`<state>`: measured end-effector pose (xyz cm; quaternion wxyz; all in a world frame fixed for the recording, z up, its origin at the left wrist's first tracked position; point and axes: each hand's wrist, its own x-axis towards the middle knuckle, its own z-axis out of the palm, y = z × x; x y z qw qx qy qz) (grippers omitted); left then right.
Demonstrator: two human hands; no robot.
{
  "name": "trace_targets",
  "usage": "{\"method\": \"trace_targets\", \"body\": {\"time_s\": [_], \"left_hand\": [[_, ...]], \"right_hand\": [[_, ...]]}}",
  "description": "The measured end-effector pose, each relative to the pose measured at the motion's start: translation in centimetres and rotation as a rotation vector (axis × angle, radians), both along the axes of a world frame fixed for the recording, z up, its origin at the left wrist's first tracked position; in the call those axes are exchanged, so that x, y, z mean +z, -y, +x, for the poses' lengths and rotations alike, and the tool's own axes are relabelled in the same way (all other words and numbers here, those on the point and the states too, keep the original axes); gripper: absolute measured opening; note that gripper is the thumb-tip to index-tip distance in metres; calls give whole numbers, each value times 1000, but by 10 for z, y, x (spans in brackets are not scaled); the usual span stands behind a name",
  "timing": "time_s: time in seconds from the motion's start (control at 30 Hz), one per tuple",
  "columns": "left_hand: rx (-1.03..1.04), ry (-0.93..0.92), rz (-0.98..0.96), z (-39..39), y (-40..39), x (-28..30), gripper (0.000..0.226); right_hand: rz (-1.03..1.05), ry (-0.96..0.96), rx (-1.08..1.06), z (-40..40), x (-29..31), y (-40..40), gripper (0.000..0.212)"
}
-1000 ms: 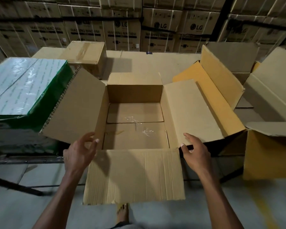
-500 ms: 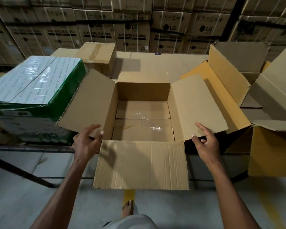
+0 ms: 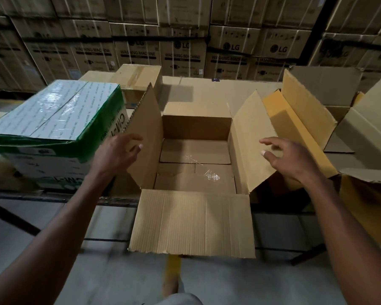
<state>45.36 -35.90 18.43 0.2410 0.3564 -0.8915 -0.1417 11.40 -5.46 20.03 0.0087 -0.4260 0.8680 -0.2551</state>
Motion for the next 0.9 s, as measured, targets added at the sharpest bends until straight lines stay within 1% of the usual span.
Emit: {"method": "trace_targets", "body": {"time_s": [0.1, 0.17, 0.23, 0.4, 0.5, 0.67, 0.7, 0.8, 0.83, 0.9], "left_hand": [[-48, 108, 53, -21, 20, 12, 31], [-95, 148, 54, -38, 36, 15, 30], [-124, 226, 37, -54, 49, 21, 29], [-152, 357, 33, -87, 73, 28, 23], [-156, 420, 48, -101, 80, 24, 23], [-121, 431, 39, -113, 87, 24, 27], [-116, 429, 29, -114, 87, 24, 27], [-98, 402, 8, -113, 87, 22, 29], [-94, 396, 1, -111, 86, 23, 29], [-76, 386, -11, -108, 83, 27, 22]], "right_hand": [[71, 64, 19, -12, 15, 25, 36], [124, 51, 17, -19, 19, 45, 34], [177, 25, 10, -24, 20, 63, 33], [275, 48, 5, -37, 21, 98, 32], [295, 68, -13, -44, 23, 114, 32], [267, 69, -56, -48, 22, 134, 24], [266, 69, -63, -47, 20, 136, 26], [279, 8, -111, -47, 12, 141, 41], [291, -11, -131, -47, 12, 143, 41], [318, -34, -151, -47, 13, 143, 34]]}}
